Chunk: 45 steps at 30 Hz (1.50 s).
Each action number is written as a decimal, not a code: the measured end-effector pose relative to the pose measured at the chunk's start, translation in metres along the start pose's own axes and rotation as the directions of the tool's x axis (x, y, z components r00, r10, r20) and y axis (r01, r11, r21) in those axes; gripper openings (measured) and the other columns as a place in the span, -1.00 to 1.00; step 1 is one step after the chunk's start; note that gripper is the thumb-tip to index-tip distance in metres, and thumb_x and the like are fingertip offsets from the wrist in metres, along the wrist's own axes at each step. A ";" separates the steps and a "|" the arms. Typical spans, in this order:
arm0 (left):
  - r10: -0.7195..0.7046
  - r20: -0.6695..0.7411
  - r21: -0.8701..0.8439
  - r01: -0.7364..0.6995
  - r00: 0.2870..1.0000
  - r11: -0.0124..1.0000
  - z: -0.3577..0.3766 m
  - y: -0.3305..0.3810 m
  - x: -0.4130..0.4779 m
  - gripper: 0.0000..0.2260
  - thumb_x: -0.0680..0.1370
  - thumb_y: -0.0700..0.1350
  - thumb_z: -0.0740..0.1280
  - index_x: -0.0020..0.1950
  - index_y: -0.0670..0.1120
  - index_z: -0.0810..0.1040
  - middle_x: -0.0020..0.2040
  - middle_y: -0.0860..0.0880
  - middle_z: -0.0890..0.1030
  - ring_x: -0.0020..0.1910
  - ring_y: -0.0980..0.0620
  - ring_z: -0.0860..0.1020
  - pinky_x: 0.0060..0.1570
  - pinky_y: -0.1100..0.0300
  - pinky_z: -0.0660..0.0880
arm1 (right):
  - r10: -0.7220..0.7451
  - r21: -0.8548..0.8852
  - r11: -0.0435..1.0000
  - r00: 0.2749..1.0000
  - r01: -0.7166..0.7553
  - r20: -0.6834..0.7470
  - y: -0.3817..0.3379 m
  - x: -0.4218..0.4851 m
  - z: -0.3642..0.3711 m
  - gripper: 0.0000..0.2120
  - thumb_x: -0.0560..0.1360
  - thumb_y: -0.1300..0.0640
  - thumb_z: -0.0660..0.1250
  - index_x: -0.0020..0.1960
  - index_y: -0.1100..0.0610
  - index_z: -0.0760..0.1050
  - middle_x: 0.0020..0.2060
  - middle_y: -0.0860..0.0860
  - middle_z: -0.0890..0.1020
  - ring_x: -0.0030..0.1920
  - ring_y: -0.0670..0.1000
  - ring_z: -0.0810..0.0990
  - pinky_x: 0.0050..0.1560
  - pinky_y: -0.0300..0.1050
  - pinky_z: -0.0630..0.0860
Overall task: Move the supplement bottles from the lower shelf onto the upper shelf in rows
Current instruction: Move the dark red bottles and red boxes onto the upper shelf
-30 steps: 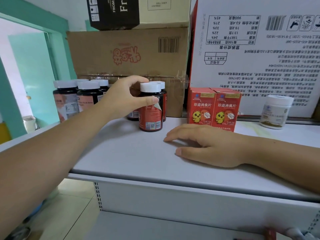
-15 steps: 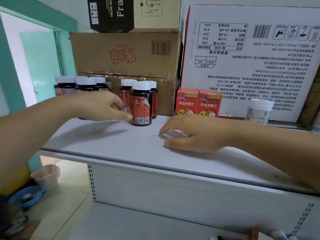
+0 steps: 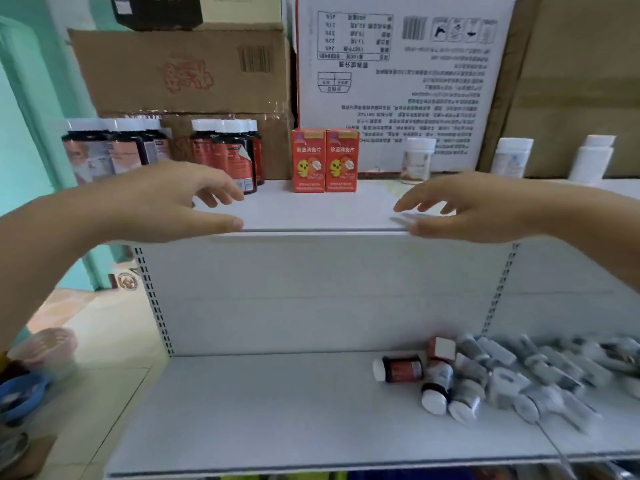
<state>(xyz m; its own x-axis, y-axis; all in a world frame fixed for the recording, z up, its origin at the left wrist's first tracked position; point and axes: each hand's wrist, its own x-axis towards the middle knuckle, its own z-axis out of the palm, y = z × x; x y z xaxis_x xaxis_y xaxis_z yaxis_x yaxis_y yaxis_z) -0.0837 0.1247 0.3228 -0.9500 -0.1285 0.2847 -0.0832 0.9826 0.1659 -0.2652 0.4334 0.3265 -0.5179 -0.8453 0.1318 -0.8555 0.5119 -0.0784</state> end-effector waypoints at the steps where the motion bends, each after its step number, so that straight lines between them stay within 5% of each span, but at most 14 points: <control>1: 0.046 -0.014 0.005 -0.046 0.999 0.999 0.002 0.004 -0.005 -0.45 0.28 0.54 0.18 0.12 0.26 0.49 -0.02 0.28 0.55 -0.07 0.41 0.50 -0.15 0.36 0.41 | 0.024 0.014 1.000 1.000 -0.023 -0.015 -0.003 -0.015 0.001 -0.56 0.47 -0.25 0.20 0.31 -0.16 0.45 0.14 -0.28 0.51 0.14 -0.21 0.51 0.21 -0.17 0.47; 7: 0.245 0.008 -0.030 -0.245 0.970 0.969 0.035 0.036 -0.027 -0.29 0.17 0.65 0.03 0.09 0.26 0.51 -0.12 0.24 0.58 -0.11 0.34 0.53 -0.22 0.23 0.49 | 0.179 0.089 0.981 0.979 -0.171 -0.100 -0.003 -0.098 0.021 -0.67 0.55 -0.07 0.28 0.31 -0.15 0.44 0.15 -0.25 0.47 -0.07 -0.49 0.37 -0.10 -0.48 0.33; 11: 0.250 0.175 -0.033 -0.248 0.952 0.968 0.088 0.046 -0.031 -0.32 0.20 0.63 0.04 0.13 0.29 0.46 -0.04 0.29 0.55 -0.09 0.39 0.51 -0.13 0.34 0.46 | 0.247 0.056 0.968 0.969 -0.246 -0.011 0.008 -0.137 0.053 -0.62 0.58 -0.08 0.25 0.38 -0.10 0.41 0.23 -0.23 0.47 0.01 -0.34 0.42 -0.10 -0.50 0.32; 15: 0.198 0.290 -0.086 -0.181 0.936 0.980 0.159 0.046 -0.023 -0.66 0.47 0.20 0.35 0.21 0.16 0.50 0.04 0.21 0.55 -0.03 0.28 0.53 -0.08 0.33 0.46 | 0.301 0.022 0.952 0.949 -0.304 0.093 0.033 -0.151 0.106 -0.61 0.58 -0.11 0.23 0.39 -0.08 0.40 0.31 -0.17 0.48 0.12 -0.21 0.41 0.14 -0.27 0.39; 21: 0.087 0.424 -0.159 -0.020 0.901 0.987 0.286 0.045 0.024 -0.64 0.49 0.14 0.38 0.25 0.09 0.50 0.13 0.10 0.56 0.04 0.16 0.53 0.07 0.22 0.47 | 0.328 0.041 0.937 0.917 -0.346 0.227 0.092 -0.135 0.205 -0.67 0.54 0.01 0.29 0.29 0.00 0.50 0.22 -0.02 0.54 0.20 0.03 0.52 0.19 -0.01 0.46; 24: 0.025 0.460 -0.205 0.078 0.888 0.976 0.346 0.052 0.054 -0.58 0.51 0.14 0.36 0.33 0.07 0.45 0.23 0.07 0.49 0.13 0.12 0.49 0.10 0.23 0.41 | 0.314 0.067 0.937 0.912 -0.342 0.265 0.129 -0.117 0.257 -0.65 0.53 0.03 0.31 0.30 -0.01 0.50 0.25 -0.04 0.51 0.26 0.03 0.48 0.23 -0.07 0.42; 29: -0.089 0.437 -0.342 0.256 0.895 0.904 0.442 0.072 0.103 -0.52 0.52 0.08 0.38 0.40 -0.01 0.39 0.37 -0.02 0.44 0.28 0.02 0.45 0.22 0.18 0.38 | 0.257 -0.025 0.965 0.922 -0.262 0.291 0.188 -0.073 0.350 -0.52 0.52 0.08 0.27 0.43 -0.03 0.36 0.39 -0.01 0.41 0.40 0.08 0.36 0.37 0.05 0.32; 33: -0.189 0.483 -0.419 0.415 0.855 0.807 0.505 0.087 0.136 -0.42 0.53 0.06 0.38 0.48 -0.07 0.29 0.45 -0.11 0.36 0.37 -0.05 0.40 0.26 0.17 0.35 | 0.088 -0.139 0.989 0.954 -0.050 0.286 0.214 -0.031 0.390 -0.50 0.46 0.18 0.30 0.38 -0.06 0.40 0.33 0.00 0.43 0.34 0.11 0.38 0.30 0.05 0.37; 38: -0.121 0.525 -0.413 0.377 0.842 0.829 0.535 0.094 0.157 -0.55 0.48 -0.06 0.47 0.31 -0.11 0.45 0.18 -0.04 0.53 0.05 0.04 0.50 -0.11 0.25 0.40 | -0.064 -0.343 0.920 0.936 0.190 0.346 0.220 0.001 0.404 -0.56 0.46 0.13 0.34 0.32 -0.09 0.46 0.26 0.01 0.46 0.27 0.10 0.41 0.21 0.02 0.36; 41: -0.139 0.473 -0.427 0.364 0.870 0.828 0.541 0.091 0.154 -0.61 0.38 0.03 0.53 0.13 -0.09 0.58 0.02 -0.04 0.63 -0.06 0.01 0.58 -0.14 0.17 0.47 | -0.102 -0.386 0.888 0.927 0.249 0.362 0.221 0.008 0.402 -0.57 0.46 0.10 0.36 0.31 -0.07 0.47 0.30 0.02 0.43 0.30 0.09 0.38 0.22 0.02 0.33; 45: -0.249 0.359 -0.594 0.426 0.900 0.682 0.527 0.080 0.138 -0.50 0.23 0.05 0.61 0.09 -0.03 0.56 -0.03 -0.02 0.63 -0.08 0.00 0.60 -0.15 0.14 0.50 | -0.078 -0.207 0.969 0.960 0.137 0.268 0.233 0.005 0.401 -0.55 0.33 0.01 0.44 0.20 -0.07 0.43 0.14 -0.03 0.49 0.13 0.03 0.45 0.11 0.02 0.41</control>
<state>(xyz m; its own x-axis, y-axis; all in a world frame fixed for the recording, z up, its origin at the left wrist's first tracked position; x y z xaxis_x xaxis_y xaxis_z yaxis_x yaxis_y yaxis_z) -0.3805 0.2558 -0.1224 -0.9418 -0.3124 -0.1237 -0.2823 0.5361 0.7956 -0.4672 0.4869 -0.0876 -0.4308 -0.8928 -0.1319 -0.8992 0.4122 0.1469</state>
